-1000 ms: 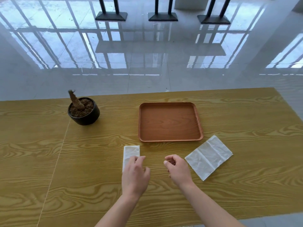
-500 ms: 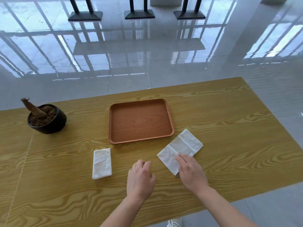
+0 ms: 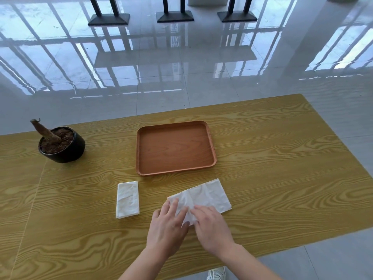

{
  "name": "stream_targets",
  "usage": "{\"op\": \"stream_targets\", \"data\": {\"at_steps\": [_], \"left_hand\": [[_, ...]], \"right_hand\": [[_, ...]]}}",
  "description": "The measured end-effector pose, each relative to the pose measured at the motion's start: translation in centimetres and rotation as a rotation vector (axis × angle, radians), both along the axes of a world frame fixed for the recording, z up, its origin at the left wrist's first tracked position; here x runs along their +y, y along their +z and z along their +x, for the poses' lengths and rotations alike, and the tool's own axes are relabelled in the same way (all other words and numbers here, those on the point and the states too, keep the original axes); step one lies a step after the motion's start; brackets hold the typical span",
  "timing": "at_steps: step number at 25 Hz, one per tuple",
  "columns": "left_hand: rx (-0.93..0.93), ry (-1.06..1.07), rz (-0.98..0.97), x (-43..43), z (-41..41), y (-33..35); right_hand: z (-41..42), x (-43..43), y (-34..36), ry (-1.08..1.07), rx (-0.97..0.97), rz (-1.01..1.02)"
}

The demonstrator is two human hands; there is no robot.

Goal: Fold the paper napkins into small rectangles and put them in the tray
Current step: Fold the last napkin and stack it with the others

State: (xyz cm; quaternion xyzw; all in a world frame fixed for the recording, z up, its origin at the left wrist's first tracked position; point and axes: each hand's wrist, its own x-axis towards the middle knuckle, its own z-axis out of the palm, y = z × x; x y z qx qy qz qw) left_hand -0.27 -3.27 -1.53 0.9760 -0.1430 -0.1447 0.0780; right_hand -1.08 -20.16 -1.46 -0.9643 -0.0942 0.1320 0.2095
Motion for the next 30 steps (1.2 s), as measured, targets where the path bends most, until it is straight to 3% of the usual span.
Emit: {"op": "stream_targets", "data": {"at_steps": [3,6,12,16,23,30], "left_hand": [[-0.012,-0.042,0.036,1.3,0.0,0.1],[-0.011,-0.069,0.032,2.1,0.2,-0.2],[0.017,0.091,-0.065,1.2,0.6,0.1],[-0.038,-0.045,-0.082,0.4,-1.6,-0.2],[-0.057,-0.038,-0.035,0.5,-2.6,-1.1],[-0.046,0.081,-0.096,0.8,-2.9,-0.7]], "right_hand": [[1.1,-2.5,0.3,-0.077,-0.085,-0.053],[1.0,-5.3,0.4,0.014,-0.079,-0.152],[-2.7,-4.5,0.4,0.104,-0.025,-0.195],[-1.3,-5.0,0.5,-0.093,-0.094,-0.06],[-0.4,-5.5,-0.3,-0.251,0.001,-0.15],[1.1,-4.7,0.8,-0.579,0.175,0.163]]}}
